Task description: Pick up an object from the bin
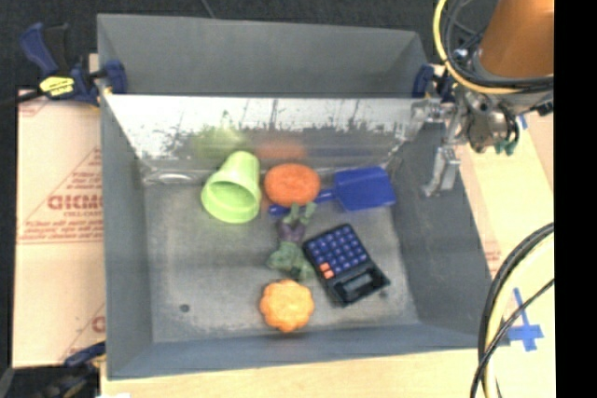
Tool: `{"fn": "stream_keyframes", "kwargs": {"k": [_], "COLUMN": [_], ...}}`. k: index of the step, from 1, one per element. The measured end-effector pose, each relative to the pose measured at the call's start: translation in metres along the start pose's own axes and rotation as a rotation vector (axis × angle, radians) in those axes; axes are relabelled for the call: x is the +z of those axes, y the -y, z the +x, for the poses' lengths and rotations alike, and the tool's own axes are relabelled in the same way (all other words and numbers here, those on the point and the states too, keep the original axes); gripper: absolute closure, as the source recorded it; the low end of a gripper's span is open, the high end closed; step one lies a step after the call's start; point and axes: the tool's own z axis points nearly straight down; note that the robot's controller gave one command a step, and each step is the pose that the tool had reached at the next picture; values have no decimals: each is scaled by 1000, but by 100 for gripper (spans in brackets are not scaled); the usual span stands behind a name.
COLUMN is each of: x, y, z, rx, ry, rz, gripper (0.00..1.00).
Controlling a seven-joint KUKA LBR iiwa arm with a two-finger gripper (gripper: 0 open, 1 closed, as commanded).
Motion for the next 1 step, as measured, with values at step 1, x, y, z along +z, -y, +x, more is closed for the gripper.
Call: {"fn": "stream_keyframes", "kwargs": {"k": [1], "x": [-6], "y": [-1], "z": [-1], "rx": [-4], "ry": [8], "rz": [1], "gripper": [0]}}
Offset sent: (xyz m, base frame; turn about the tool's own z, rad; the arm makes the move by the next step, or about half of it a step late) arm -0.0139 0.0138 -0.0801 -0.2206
